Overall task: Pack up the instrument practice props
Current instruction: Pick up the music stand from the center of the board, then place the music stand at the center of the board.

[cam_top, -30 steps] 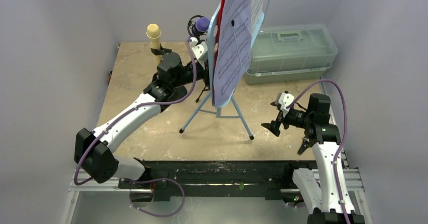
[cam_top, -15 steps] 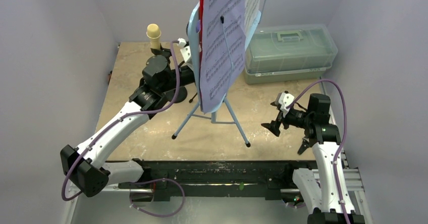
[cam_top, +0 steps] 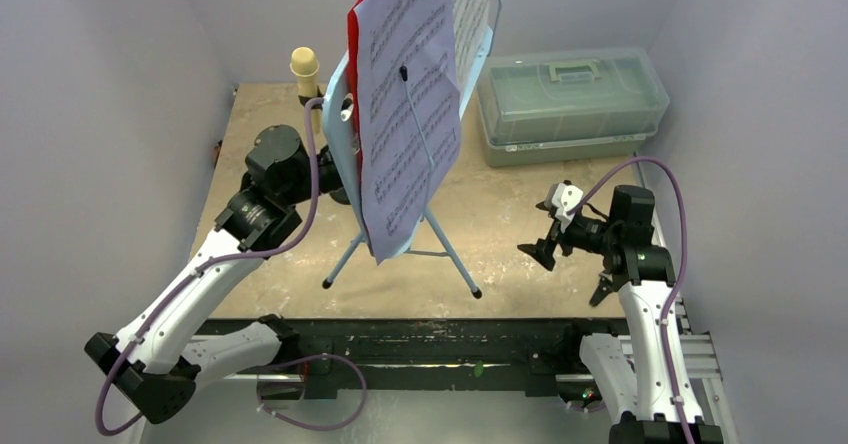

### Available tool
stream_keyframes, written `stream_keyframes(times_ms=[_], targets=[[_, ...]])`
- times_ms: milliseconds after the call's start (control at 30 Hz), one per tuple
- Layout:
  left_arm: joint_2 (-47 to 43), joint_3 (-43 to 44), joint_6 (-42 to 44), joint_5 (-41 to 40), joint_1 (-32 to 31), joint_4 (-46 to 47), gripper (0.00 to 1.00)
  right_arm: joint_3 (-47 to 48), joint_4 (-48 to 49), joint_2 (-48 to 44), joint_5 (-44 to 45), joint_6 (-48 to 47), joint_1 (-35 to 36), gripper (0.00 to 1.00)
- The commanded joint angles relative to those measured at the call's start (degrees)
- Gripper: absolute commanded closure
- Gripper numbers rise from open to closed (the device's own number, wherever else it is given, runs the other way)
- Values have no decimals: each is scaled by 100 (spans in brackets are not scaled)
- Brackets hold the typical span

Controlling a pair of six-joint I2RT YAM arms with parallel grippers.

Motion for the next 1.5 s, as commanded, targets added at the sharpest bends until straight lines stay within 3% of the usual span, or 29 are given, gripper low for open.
stream_keyframes(times_ms=[0,667,1467], targets=[[-690,556,-25,-271,6,934,100,68,77,-1,-76,-12,-19,1],[-1100,480,-427,-336,3,1405,100,41,108,58,-49,5,-19,1],[-1572,248,-56,-608,6,1195,100,33,121,129,-36,14,-18,1]])
